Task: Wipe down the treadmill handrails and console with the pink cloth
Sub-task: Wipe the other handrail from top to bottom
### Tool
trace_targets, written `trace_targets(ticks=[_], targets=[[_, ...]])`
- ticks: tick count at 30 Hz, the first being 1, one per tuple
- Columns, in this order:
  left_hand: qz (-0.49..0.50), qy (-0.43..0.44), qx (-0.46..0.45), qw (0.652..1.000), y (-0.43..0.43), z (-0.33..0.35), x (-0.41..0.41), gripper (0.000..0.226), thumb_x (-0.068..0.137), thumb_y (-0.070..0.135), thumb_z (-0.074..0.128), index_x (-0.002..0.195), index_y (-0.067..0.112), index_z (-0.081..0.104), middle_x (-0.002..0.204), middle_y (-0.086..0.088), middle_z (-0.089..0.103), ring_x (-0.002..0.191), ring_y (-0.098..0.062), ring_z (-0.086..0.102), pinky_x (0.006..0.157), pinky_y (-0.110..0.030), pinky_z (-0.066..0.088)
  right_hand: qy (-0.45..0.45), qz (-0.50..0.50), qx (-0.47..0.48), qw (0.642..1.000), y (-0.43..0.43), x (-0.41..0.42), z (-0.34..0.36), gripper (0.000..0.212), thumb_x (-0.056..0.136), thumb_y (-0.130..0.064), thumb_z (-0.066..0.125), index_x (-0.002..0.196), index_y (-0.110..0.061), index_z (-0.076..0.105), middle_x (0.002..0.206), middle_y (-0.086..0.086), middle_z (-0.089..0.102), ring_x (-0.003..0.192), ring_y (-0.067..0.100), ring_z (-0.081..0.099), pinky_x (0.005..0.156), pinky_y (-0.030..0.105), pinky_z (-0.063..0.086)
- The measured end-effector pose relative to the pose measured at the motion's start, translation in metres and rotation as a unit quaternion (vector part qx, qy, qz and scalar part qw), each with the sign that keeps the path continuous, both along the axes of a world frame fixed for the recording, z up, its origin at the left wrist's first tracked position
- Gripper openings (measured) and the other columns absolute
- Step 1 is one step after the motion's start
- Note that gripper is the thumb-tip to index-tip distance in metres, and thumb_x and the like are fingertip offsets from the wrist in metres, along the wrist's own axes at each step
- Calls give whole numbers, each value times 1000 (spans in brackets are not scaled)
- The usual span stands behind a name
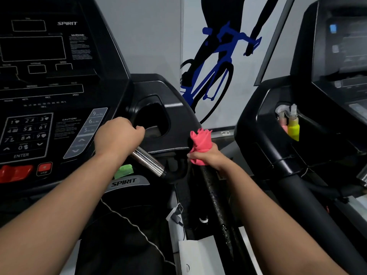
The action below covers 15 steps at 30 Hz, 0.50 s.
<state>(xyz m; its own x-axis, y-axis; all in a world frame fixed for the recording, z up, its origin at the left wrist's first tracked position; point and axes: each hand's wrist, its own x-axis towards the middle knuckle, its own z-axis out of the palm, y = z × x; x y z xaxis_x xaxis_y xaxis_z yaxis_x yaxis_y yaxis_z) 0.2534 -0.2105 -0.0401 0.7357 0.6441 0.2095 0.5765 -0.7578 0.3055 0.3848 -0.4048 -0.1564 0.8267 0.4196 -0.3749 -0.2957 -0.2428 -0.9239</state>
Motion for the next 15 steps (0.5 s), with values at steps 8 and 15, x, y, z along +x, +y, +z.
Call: trace_targets(ticks=[8,15], targets=[[0,-24,8,1000,-2,0,0,36,87,31,50,62,7,61,60,-7,60,58,-24,54,50,-27,36,11,48,-83,995,-7,10,-4,58,67,-36,81,115,-11,58,93,3,66,75,12,63,65,23,50],[-16,-23,20,999,-5,-1,-3,36,88,30,49,63,7,60,60,-8,59,58,-24,53,49,-27,33,-60,-46,-151,986,17,-5,-6,82,45,-29,80,110,-15,32,97,7,61,79,19,66,74,35,57]])
